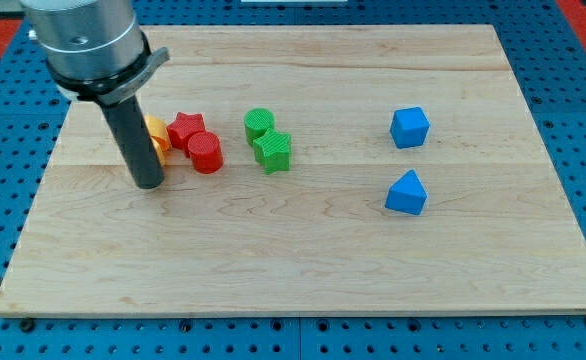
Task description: Move yellow blocks towards bottom left
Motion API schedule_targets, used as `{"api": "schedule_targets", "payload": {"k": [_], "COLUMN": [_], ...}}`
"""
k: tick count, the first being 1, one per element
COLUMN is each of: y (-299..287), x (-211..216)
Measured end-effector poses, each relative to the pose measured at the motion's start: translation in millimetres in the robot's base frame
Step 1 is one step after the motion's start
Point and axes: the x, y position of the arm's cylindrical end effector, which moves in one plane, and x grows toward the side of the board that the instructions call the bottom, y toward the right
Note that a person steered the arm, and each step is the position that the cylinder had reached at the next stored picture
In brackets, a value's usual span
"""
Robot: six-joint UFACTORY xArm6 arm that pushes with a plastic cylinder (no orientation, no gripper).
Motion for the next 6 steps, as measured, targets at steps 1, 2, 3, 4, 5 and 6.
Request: {"api": "schedule_targets", "payload": {"k": [1,2,3,4,5,6], "y": [-98.5,-101.2,-48.8,2.5,-4.1,-4.3], "x": [-21.1,-83.9,-118.7,-108.9,-47.6,-23.6]}}
